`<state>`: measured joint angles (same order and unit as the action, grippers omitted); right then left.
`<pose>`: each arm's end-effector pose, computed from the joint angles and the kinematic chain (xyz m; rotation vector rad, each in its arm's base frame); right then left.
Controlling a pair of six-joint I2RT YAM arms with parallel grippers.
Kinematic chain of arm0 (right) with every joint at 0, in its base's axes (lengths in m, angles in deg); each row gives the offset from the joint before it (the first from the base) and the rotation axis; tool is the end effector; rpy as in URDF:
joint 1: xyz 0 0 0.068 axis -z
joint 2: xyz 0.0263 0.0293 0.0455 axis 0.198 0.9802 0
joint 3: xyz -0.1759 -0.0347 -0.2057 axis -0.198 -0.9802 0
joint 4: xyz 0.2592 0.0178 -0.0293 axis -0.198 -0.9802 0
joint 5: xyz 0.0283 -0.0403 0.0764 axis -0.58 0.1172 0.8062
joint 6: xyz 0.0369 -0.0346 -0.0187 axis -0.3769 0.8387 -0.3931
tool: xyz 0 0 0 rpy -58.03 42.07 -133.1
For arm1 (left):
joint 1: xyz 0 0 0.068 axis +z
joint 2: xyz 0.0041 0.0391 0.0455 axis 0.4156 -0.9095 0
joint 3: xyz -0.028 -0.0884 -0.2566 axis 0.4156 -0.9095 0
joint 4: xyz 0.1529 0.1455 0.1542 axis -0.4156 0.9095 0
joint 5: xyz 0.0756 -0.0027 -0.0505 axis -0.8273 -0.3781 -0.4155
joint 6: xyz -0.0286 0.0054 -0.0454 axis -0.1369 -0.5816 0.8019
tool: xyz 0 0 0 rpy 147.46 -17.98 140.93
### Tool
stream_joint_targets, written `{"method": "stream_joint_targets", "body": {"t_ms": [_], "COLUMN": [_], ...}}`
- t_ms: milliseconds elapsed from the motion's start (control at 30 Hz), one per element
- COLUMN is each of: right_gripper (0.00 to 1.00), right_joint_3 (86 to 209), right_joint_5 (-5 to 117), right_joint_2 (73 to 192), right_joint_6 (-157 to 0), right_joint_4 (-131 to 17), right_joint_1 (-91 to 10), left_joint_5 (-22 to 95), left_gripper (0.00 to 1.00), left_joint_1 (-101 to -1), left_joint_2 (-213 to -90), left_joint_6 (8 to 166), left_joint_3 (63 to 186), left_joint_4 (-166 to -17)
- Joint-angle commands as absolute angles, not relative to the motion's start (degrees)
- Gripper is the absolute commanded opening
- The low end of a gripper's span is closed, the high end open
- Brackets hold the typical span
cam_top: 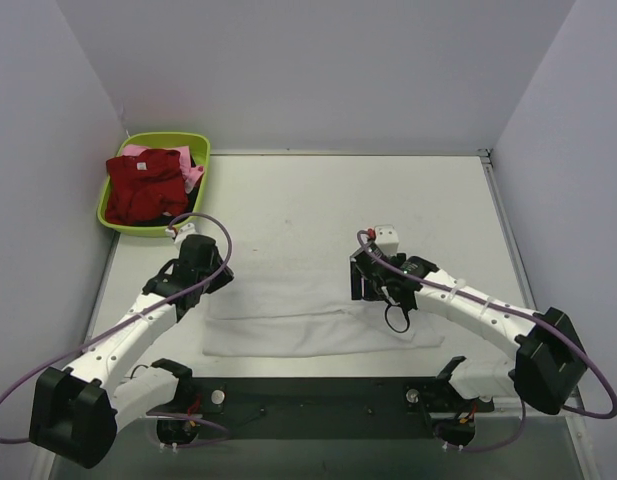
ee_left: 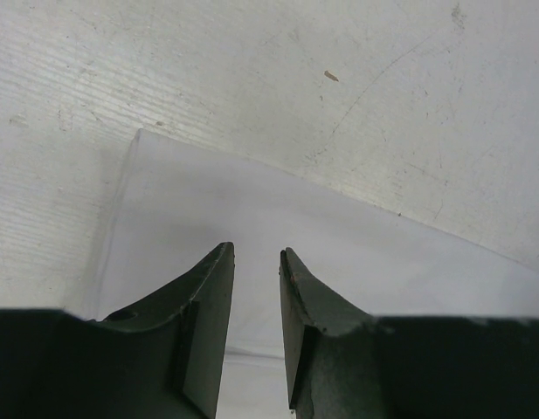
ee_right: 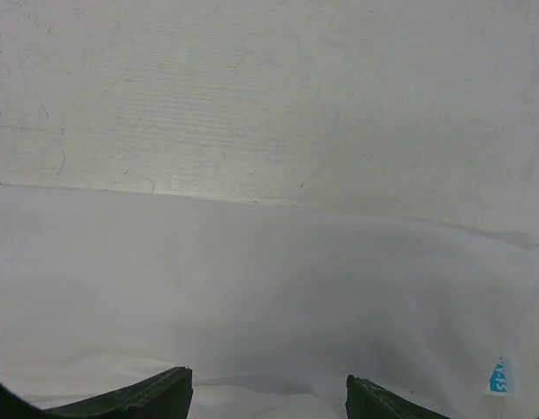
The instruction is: Fold and stack the t-shirts
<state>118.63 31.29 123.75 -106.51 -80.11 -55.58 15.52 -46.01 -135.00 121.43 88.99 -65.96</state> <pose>0.1929 0.1727 0.2324 -0.0667 2.3945 0.2901 0.1968 -0.0690 0.2249 -0.6119 2.2828 -0.3207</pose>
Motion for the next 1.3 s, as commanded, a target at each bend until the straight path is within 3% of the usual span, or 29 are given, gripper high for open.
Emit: {"method": "stream_joint_targets", "body": {"t_ms": [0, 300, 333, 433, 533, 767, 900, 1267], "right_gripper": [0.69, 0.51, 0.45, 0.38, 0.35, 0.18, 0.0, 0.0], "right_joint_3": [118.8, 117.4, 117.0, 116.5, 115.7, 113.1, 112.7, 111.2], "right_joint_5": [30.7, 29.2, 29.3, 29.9, 31.3, 32.9, 32.5, 31.9], "right_joint_2": [127.0, 131.2, 131.3, 131.6, 132.3, 131.9, 131.3, 126.1], "right_joint_6": [-106.2, -107.7, -107.7, -107.5, -107.8, -109.4, -111.8, -120.4], "right_joint_4": [-80.3, -79.2, -79.2, -79.3, -79.1, -78.9, -80.1, -86.3], "right_joint_1": [-54.8, -51.4, -51.1, -50.4, -50.4, -53.2, -56.0, -68.0], "left_joint_5": [16.0, 16.0, 16.0, 16.1, 16.0, 16.3, 16.5, 16.7], "left_gripper": [0.38, 0.38, 0.38, 0.38, 0.38, 0.38, 0.38, 0.38], "left_joint_1": [-46.3, -46.2, -46.3, -46.2, -46.2, -46.2, -46.3, -46.2], "left_joint_2": [-135.2, -135.2, -135.1, -135.3, -135.2, -134.7, -134.4, -132.4], "left_joint_6": [121.3, 120.6, 120.6, 120.6, 120.6, 121.0, 121.2, 121.5], "left_joint_3": [89.0, 89.2, 89.2, 89.3, 89.2, 87.9, 87.2, 86.0], "left_joint_4": [-69.1, -68.6, -68.6, -68.7, -68.7, -69.4, -70.0, -69.6]}}
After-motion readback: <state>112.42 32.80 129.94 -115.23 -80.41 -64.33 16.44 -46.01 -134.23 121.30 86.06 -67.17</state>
